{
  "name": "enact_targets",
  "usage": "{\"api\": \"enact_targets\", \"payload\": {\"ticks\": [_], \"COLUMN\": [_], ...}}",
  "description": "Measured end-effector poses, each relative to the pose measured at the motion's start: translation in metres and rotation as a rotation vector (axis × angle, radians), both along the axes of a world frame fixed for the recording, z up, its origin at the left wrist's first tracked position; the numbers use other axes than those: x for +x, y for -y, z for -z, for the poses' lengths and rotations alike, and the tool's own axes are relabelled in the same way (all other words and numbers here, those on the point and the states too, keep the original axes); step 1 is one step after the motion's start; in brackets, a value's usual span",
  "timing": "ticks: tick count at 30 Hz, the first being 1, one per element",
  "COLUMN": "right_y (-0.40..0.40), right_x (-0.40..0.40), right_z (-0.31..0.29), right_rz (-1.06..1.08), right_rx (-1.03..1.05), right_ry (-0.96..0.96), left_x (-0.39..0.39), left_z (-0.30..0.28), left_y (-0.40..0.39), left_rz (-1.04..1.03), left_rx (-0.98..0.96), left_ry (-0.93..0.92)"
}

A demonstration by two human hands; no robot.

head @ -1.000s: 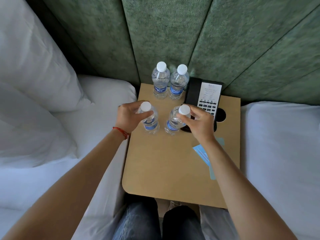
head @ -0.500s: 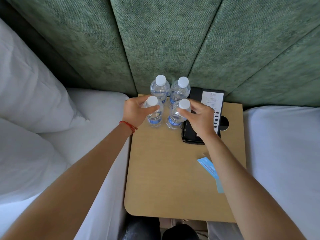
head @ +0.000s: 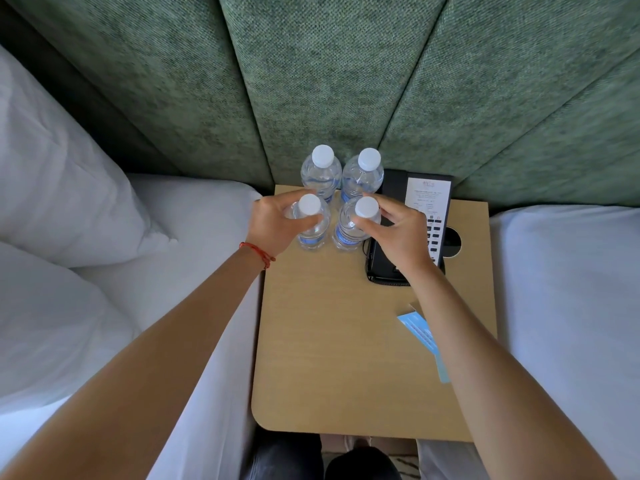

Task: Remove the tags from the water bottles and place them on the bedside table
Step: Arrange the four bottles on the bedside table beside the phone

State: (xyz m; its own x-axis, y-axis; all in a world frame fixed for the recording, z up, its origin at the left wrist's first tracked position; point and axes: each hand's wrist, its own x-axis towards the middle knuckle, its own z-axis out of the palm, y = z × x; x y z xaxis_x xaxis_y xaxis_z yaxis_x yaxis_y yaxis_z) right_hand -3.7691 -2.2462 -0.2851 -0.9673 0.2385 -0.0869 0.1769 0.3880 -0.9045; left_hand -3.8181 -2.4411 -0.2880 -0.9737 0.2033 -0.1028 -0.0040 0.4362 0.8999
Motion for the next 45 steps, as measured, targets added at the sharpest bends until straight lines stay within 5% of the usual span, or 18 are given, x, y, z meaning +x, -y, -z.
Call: {"api": "enact_targets", "payload": {"ticks": [21, 29, 40, 45], "right_y": [-0.002, 0.002, -0.003, -0.004], "right_x": [0.006, 0.010, 0.006, 0.006], "right_z": [-0.011, -0.011, -0.012, -0.010], "right_rz": [-0.063, -0.010, -0.084, -0.080], "right_rx": [0.073, 0.076, 0.084, 0.063], "right_ry": [0.024, 0.008, 0.020, 0.026], "left_x": [0.015, 0.009, 0.019, 0.015], "left_z": [-0.007, -0.012, -0.014, -0.007], "left_y": [-0.010, -0.003, -0.023, -0.011], "left_rz": [-0.160, -0.028, -0.233, -0.125], "left_rx": [-0.058, -0.040, -0.132, -0.053], "left_ry": [-0.036, -0.013, -0.066, 0.027]}}
